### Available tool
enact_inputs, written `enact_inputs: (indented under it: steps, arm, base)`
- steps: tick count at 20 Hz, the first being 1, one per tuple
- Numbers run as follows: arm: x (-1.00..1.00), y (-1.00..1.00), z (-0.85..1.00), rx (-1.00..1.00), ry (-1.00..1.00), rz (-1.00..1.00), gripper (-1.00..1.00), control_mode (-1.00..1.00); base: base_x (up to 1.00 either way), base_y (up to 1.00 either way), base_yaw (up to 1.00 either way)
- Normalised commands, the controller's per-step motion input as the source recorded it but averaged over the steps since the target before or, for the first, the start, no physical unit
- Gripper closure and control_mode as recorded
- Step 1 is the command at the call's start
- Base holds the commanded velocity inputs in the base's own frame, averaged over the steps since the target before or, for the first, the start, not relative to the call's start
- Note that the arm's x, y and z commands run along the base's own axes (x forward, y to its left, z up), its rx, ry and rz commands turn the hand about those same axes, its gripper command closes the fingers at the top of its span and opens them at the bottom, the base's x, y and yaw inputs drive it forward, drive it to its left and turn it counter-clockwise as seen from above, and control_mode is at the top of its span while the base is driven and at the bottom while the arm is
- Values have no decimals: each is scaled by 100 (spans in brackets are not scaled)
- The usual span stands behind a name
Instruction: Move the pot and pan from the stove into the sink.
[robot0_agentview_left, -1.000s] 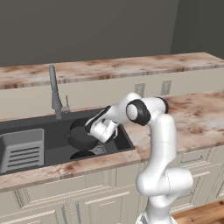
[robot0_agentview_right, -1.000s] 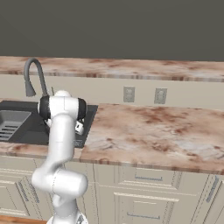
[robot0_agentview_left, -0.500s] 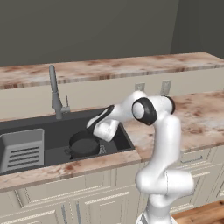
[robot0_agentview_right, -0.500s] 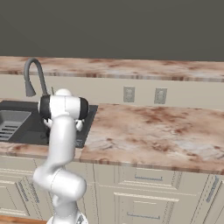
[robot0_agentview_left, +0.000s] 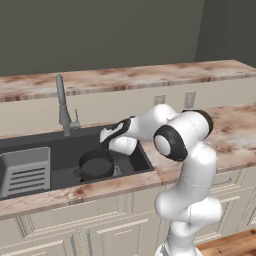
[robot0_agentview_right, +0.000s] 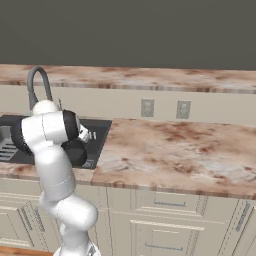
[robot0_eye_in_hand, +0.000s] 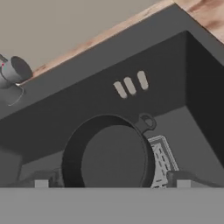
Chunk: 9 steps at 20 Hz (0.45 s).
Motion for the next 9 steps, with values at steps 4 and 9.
enact_inputs:
  steps: [4,9]
  arm:
    - [-50,-14,95,0,10,-5,-100,-100]
    - [-62,-30,91,0,10,-4,-100,-100]
  base:
    - [0,0,0]
    - [0,0,0]
